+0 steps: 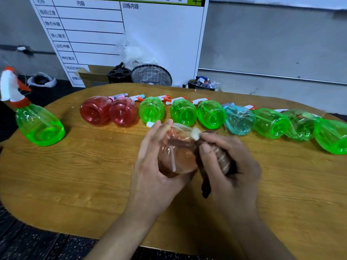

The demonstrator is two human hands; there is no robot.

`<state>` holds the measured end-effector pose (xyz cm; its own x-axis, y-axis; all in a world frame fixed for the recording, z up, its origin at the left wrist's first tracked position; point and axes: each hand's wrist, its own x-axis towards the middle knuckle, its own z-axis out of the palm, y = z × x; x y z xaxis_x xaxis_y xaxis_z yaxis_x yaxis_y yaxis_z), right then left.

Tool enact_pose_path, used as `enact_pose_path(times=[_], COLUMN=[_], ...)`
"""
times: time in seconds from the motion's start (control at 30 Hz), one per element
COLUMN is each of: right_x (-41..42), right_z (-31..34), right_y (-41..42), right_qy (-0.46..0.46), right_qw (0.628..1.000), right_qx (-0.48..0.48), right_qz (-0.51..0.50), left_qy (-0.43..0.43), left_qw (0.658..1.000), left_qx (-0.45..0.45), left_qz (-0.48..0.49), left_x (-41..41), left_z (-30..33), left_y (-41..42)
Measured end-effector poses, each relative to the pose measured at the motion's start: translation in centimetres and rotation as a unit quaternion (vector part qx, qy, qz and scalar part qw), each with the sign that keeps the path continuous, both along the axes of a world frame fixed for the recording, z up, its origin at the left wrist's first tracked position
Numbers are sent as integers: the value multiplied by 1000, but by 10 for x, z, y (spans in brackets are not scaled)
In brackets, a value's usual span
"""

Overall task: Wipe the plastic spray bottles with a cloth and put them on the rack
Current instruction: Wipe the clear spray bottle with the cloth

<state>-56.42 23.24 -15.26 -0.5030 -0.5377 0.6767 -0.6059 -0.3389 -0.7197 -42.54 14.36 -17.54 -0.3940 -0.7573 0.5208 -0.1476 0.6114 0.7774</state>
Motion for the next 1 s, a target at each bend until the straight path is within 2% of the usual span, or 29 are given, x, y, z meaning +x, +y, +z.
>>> enact_pose_path(times=[0.1, 0.2, 0.3, 0.5, 0.67, 0.8, 1.0], right_x=[-5, -12, -17, -7, 18, 51, 106], right_z=[-5, -17, -28, -40, -44, -46, -45], right_y=[-7, -9, -13, -26, -51, -75, -103], right_qy=[-193, -286, -285, -273, -277, -309, -271], right_qw=[980, 952, 948, 945, 942, 931, 927], right_qx=[26, 93, 125, 158, 157, 146, 181], right_qz=[28, 58, 68, 86, 105, 131, 187], left_qy=[0, 11, 54, 36, 62, 19, -20], left_qw=[999, 992, 980, 988, 966, 977, 982], left_qx=[19, 69, 110, 124, 247, 213, 152], left_qz=[-33, -108, -155, -82, -52, 22, 109], left_x=[2, 2, 0, 11, 33, 64, 123], left_z=[-3, -8, -7, -10, -18, -24, -24], left_y=[-2, -4, -5, -14, -21, -34, -46])
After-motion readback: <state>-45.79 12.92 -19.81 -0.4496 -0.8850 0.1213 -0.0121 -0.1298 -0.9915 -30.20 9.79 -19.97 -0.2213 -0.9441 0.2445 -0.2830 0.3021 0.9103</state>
